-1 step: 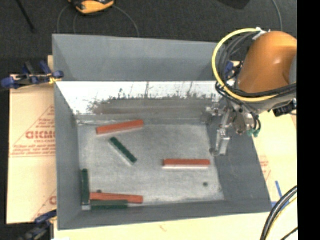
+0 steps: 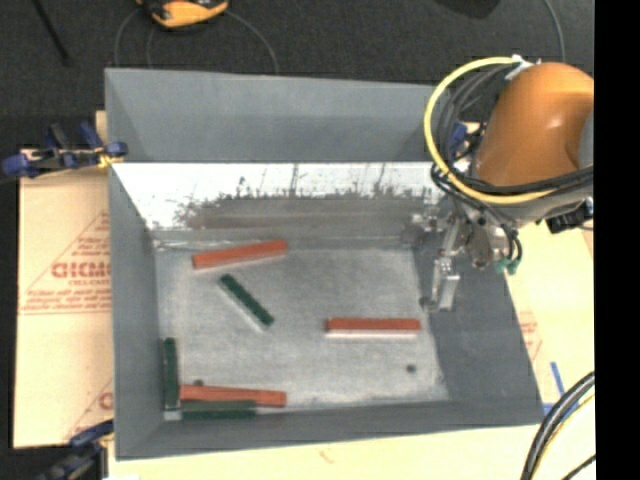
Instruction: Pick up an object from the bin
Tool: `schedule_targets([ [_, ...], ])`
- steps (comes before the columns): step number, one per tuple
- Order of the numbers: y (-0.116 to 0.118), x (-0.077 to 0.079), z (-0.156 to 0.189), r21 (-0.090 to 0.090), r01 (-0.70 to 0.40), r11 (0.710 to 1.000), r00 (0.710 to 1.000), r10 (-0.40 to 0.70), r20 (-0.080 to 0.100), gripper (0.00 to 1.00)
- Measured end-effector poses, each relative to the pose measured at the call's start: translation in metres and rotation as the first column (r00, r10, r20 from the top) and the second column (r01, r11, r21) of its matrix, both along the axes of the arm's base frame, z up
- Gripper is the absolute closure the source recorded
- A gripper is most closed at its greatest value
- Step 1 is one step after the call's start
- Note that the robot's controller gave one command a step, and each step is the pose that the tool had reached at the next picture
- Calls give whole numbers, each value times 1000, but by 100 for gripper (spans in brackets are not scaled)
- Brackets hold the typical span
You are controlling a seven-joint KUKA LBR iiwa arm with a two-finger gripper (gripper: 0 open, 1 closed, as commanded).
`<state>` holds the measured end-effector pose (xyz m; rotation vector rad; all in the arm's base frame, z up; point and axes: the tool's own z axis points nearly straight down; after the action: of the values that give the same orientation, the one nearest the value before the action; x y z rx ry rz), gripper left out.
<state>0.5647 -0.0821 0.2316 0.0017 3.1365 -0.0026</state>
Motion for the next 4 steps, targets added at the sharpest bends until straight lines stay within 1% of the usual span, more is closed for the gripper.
schedule_targets([
  [1, 3, -10, -42, -1, -61, 998, 998, 61, 5, 0],
  [2, -1, -5, -108, 0, -61, 998, 998, 61, 4, 0],
  [3, -35, 3, -150, 2, 69, 998, 998, -69, 0, 0],
  [4, 29, -33, -155, 1, 29, 1000, 1000, -29, -1, 100],
])
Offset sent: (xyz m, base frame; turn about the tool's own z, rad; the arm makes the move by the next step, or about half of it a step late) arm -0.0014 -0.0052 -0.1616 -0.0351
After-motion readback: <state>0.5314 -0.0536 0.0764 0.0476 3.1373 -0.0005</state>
